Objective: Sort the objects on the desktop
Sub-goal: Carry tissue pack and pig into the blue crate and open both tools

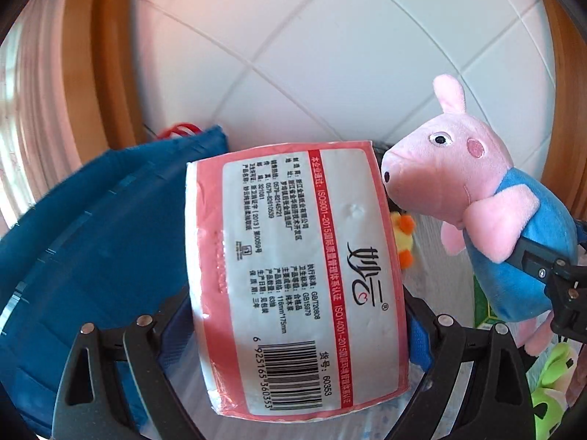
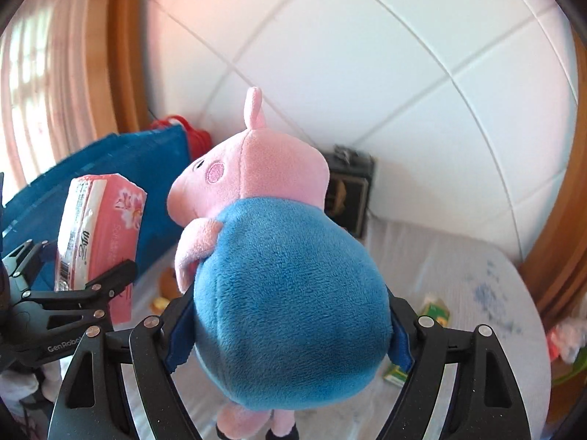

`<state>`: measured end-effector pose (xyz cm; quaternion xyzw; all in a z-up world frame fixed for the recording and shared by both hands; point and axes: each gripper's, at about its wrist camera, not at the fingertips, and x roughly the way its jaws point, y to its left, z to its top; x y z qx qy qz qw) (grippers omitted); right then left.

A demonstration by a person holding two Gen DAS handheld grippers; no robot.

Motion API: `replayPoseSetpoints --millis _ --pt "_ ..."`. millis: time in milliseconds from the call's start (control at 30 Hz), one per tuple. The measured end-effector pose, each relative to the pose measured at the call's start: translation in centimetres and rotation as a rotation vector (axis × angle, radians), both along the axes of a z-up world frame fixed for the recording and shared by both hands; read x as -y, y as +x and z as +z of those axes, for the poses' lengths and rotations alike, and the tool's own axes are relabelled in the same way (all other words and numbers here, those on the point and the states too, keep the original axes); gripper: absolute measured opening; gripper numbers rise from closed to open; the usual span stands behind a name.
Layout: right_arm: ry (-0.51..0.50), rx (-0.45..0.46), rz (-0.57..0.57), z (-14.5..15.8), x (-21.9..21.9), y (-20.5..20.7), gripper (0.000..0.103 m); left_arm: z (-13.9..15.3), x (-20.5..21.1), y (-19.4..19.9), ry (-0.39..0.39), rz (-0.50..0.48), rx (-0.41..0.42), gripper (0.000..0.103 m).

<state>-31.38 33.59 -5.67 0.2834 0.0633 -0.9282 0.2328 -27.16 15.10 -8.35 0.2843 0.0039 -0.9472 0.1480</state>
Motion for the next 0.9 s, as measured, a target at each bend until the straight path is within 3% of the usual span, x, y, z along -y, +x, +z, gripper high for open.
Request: replayPoseSetpoints --millis 233,467,567,700,900 --pt "-0.046 -0.11 0.089 5.8 10.3 4.7 0.083 6.1 10.7 5.9 -0.049 0.084 -0.091 0.093" --pt "-0.119 -0.121 0.172 9.9 26.8 7.9 0.083 9.9 24.6 10.9 -0.093 0.116 -0.08 0.094" --pt "-0.135 -0.097 0.185 10.4 33.5 8.6 0.084 10.0 30.1 11.5 -0.105 0.112 -0.043 0.094" --pt "-0.122 -0.055 0.186 9.5 39.5 8.5 0.084 8.2 36.3 10.6 -0.049 0.105 0.001 0.094" --pt "-0.048 -0.004 0.166 7.2 44.7 8.0 0.084 6.9 39.8 11.6 -0.001 0.079 -0.001 0.094"
